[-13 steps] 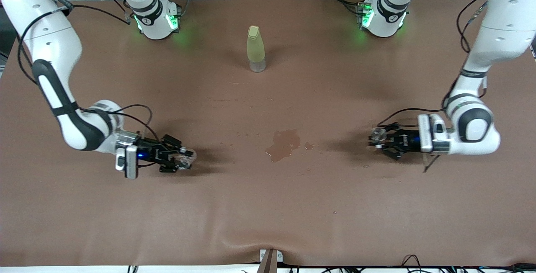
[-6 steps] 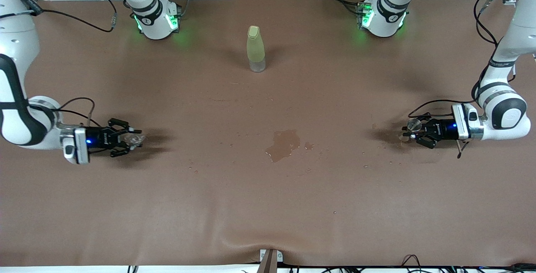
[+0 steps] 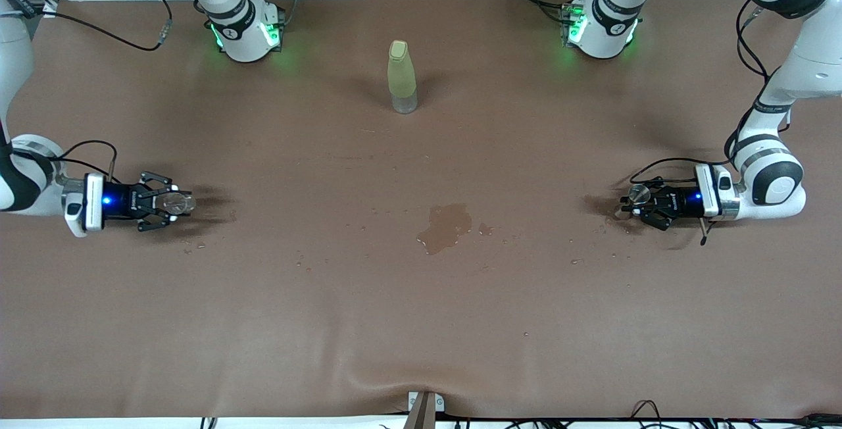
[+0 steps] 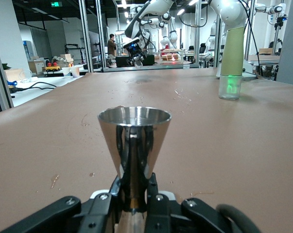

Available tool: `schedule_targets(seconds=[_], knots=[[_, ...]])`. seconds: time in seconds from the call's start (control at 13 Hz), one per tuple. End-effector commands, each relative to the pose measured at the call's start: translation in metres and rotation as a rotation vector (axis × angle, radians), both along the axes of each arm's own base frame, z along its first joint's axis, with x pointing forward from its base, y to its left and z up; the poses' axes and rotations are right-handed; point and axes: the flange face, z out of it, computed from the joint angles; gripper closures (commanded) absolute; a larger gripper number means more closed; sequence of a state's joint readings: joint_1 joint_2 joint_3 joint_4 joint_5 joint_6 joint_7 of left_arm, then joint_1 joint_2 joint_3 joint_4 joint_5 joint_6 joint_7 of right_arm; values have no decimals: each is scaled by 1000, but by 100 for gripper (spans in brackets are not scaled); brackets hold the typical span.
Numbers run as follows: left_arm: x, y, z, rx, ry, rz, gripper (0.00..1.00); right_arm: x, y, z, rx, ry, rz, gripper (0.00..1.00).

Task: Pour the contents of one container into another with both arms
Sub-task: 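Return the glass with the right gripper while the left gripper returns the jigger, then place the glass with the right gripper while the left gripper places the jigger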

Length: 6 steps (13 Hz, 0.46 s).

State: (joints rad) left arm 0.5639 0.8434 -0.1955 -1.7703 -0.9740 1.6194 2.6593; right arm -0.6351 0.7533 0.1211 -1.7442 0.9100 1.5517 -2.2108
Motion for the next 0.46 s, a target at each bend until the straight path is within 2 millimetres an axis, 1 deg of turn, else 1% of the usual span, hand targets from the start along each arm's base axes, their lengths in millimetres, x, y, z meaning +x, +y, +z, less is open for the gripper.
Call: schedule_targets(seconds=[0.0,0.08,0.15,0.23,0.31,0.38], knots=[[1,-2,5,-9,-17,-22,73,-25,-17,-43,65,-84,11,87],[-1,-3,-1,-14,-10,-24,68,-31,-17,-55,86,-108,16,87],[-3,-4,-8,-22,-3,-21,66,-34,-14,-65,100,-143,24,87],[-5,-5,-14,-29,-4,-23,65,-35,-10,-74,113,-181,31,84],[-7,-5,-17,-32,0,-22,65,-33,-5,-82,122,-201,39,81],[-6,-5,-17,-31,-3,-22,63,-29,-4,-85,129,-217,45,78]])
